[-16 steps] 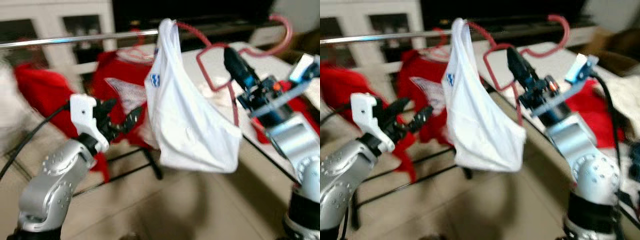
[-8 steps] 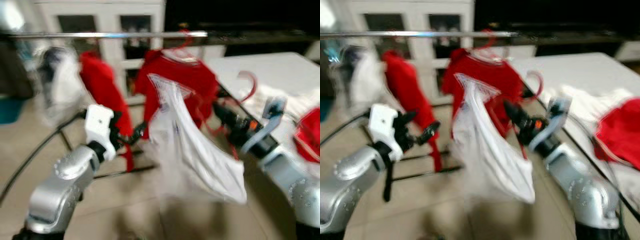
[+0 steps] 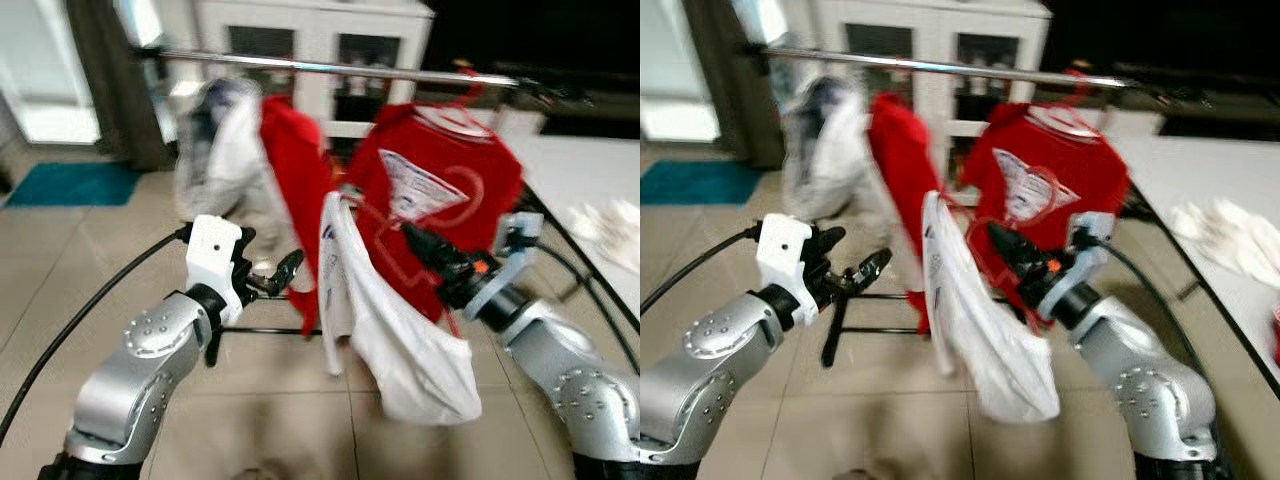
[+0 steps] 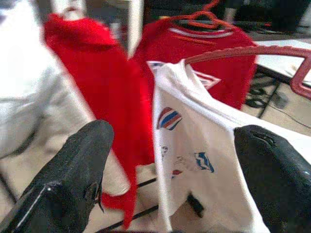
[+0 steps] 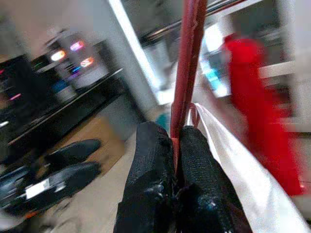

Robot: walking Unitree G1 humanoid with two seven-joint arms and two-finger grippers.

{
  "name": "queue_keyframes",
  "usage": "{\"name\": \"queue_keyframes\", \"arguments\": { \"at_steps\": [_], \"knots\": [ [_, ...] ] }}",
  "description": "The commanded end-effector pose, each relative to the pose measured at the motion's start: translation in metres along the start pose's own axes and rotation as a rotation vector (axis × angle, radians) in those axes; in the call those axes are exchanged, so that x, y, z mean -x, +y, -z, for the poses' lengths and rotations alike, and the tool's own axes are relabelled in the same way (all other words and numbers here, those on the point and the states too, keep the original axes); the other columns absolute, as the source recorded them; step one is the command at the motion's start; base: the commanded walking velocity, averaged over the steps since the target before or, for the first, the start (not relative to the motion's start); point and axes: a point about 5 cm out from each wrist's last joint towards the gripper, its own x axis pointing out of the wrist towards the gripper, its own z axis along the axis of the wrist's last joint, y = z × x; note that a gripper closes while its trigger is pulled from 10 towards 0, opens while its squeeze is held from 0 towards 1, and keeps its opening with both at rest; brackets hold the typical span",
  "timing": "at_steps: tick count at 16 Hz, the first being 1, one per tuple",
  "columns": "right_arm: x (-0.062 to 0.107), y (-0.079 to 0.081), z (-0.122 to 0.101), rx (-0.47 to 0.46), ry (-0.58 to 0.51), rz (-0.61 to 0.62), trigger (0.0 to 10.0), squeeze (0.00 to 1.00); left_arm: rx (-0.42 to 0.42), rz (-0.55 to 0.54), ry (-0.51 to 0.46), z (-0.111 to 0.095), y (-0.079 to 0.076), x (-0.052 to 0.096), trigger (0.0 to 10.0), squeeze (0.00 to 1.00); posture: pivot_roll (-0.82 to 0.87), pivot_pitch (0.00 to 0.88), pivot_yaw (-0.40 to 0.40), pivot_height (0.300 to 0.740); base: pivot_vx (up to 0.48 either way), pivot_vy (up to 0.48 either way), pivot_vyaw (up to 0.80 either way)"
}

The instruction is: Hang hanger

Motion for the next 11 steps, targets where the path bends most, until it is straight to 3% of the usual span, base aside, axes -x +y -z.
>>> {"name": "queue_keyframes", "arguments": {
  "at_steps": [1,6,8,9,11],
  "knots": [
    [-0.003,0.007,-0.011,0.047,-0.043,-0.040,10.0,0.00,0.002,-0.009,0.006,0.001,-0.002,-0.001,10.0,1.00,-0.10,0.000,-0.064,0.740,0.000,0.000,0.77],
    [-0.014,0.002,-0.007,0.059,-0.035,0.014,10.0,0.00,0.000,-0.047,0.018,0.005,-0.002,-0.003,10.0,1.00,-0.09,0.000,-0.078,0.740,0.000,0.000,0.79],
    [-0.020,-0.006,-0.003,0.068,-0.027,0.094,10.0,0.00,0.010,-0.116,0.055,0.010,0.003,-0.004,10.0,1.00,-0.09,0.000,-0.077,0.740,0.000,0.000,0.00],
    [-0.022,-0.013,0.000,0.108,-0.013,0.168,10.0,0.00,-0.004,-0.125,0.054,0.011,0.004,-0.003,10.0,0.72,-0.09,0.000,-0.076,0.740,0.000,0.000,0.00],
    [-0.023,-0.016,0.006,0.113,-0.008,0.221,10.0,0.00,-0.047,-0.121,0.061,0.012,0.005,-0.003,10.0,0.67,-0.09,0.000,-0.069,0.740,0.000,0.000,0.00]
  ]
}}
